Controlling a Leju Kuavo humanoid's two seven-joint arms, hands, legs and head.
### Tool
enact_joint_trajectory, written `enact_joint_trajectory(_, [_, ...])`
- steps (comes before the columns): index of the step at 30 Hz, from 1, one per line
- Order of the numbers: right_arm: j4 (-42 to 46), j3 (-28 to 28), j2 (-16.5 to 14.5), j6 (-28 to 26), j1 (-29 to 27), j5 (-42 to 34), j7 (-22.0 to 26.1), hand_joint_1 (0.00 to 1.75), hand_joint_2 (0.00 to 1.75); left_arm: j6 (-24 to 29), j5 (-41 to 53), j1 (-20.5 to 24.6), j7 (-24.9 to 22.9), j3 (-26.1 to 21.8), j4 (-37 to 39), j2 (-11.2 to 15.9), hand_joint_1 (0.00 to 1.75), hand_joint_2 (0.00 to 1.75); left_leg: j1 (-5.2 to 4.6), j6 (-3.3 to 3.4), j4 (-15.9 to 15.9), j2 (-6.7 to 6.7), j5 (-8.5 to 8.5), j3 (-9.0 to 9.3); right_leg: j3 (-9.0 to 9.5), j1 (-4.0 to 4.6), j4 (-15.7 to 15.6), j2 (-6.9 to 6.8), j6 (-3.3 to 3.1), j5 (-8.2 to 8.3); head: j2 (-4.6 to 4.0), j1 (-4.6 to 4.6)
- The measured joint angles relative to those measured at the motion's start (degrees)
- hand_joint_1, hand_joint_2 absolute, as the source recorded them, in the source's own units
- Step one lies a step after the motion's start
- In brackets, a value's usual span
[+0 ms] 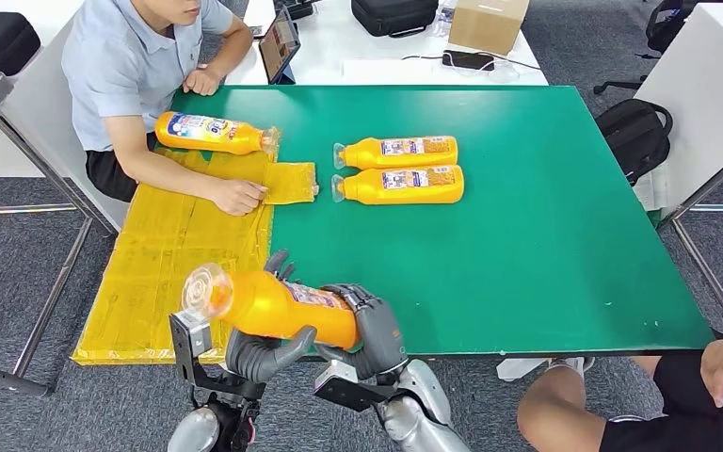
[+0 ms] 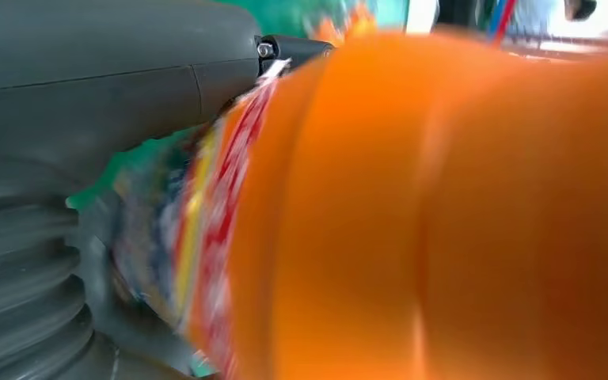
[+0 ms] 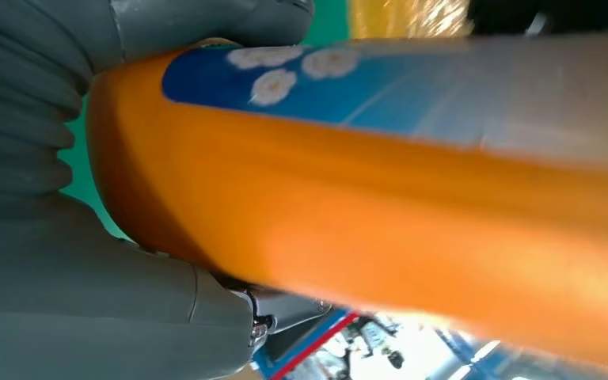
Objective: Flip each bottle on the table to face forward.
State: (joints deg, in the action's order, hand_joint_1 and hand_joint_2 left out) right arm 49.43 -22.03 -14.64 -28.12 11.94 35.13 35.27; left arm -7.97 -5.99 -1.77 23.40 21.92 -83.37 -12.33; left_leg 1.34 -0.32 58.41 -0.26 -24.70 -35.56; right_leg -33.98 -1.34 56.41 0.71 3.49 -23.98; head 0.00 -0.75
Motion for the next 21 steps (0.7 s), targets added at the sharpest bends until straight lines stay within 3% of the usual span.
enact_joint_trajectory(4, [-4.09, -0.64, -0.76, -2.04, 2.00, -0.66, 1.27, 1.75, 1.75, -1.09, -0.11, 0.61, 0.06, 0.34, 0.36, 0.22, 0.02, 1.75, 0.00, 0.00, 0.00, 0.00, 0.01, 0.00, 0.01, 0.00, 0.01, 0.00, 0.00, 0.00, 0.00, 0.02])
enact_joint_trajectory(5, [-5.00, -0.77, -0.92, -2.45, 2.55, -0.69, 1.34, 1.75, 1.75, -1.10, -0.07, 0.83, 0.07, 0.38, 0.50, 0.31, 0.32, 1.75, 0.00, 0.00, 0.00, 0.00, 0.01, 0.00, 0.01, 0.00, 0.01, 0.00, 0.00, 0.00, 0.00, 0.01])
enact_joint_trajectory(8, [-7.36, -1.16, -1.41, -2.90, 4.12, -0.33, 0.89, 1.75, 1.75, -0.89, 0.15, 1.45, 0.21, 0.40, 0.92, 0.70, 1.61, 1.75, 0.00, 0.01, 0.00, 0.00, 0.02, 0.00, 0.01, 0.00, 0.01, 0.00, 0.00, 0.00, 0.00, 0.01])
enact_joint_trajectory(9, [-8.04, -1.30, -1.57, -2.86, 4.55, -0.11, 0.60, 1.75, 1.75, -0.69, 0.29, 1.59, 0.30, 0.39, 1.01, 0.82, 1.75, 1.75, 0.00, 0.01, 0.00, 0.00, 0.02, 0.00, 0.00, 0.00, 0.01, 0.00, 0.00, 0.00, 0.00, 0.01])
enact_joint_trajectory(11, [-9.15, -1.60, -1.82, -2.79, 5.23, 0.17, 0.11, 1.73, 1.75, -0.22, 0.57, 1.81, 0.44, 0.34, 1.15, 1.02, 1.75, 1.75, 0.00, 0.01, 0.00, 0.00, 0.01, 0.00, 0.00, 0.00, 0.01, 0.00, 0.00, 0.00, 0.00, 0.01])
enact_joint_trajectory(14, [-10.44, -2.07, -2.06, -2.74, 5.94, 0.20, -0.31, 1.48, 1.75, 0.89, 1.26, 1.91, 0.56, 0.29, 1.19, 1.12, 1.75, 1.75, 0.00, 0.01, 0.00, 0.01, 0.01, -0.01, -0.01, 0.00, 0.01, 0.00, 0.00, 0.00, 0.00, 0.01])
enact_joint_trajectory(16, [-11.17, -2.34, -2.22, -2.74, 6.31, 0.19, -0.61, 1.03, 1.75, 2.34, 2.39, 1.92, 0.60, 0.31, 1.19, 1.13, 1.75, 1.75, 0.00, 0.01, 0.00, 0.01, 0.01, -0.01, -0.02, 0.00, 0.01, 0.00, 0.00, 0.00, 0.00, 0.00])
enact_joint_trajectory(18, [-11.74, -2.66, -2.48, -2.74, 6.57, 0.23, -1.13, 0.35, 1.75, 3.93, 3.66, 1.96, 0.58, 0.32, 1.19, 1.14, 1.75, 1.75, 0.00, 0.01, 0.00, 0.01, 0.01, -0.01, -0.03, 0.00, 0.00, 0.00, 0.00, 0.00, 0.00, 0.00])
enact_joint_trajectory(20, [-12.26, -3.13, -2.75, -2.74, 6.68, 0.57, -1.69, 0.03, 1.75, 5.01, 4.17, 2.17, 0.38, 0.33, 1.19, 1.13, 1.75, 1.75, 0.00, 0.00, 0.00, 0.01, 0.01, -0.01, -0.03, 0.00, 0.01, 0.00, 0.00, 0.00, 0.00, 0.00])
enact_joint_trajectory(21, [-12.49, -3.43, -2.84, -2.74, 6.70, 0.82, -1.90, 0.03, 1.75, 5.37, 4.16, 2.36, 0.24, 0.32, 1.20, 1.13, 1.75, 1.75, 0.00, 0.00, 0.00, 0.01, 0.01, -0.01, -0.03, 0.00, 0.01, 0.00, 0.00, 0.00, 0.00, 0.00])
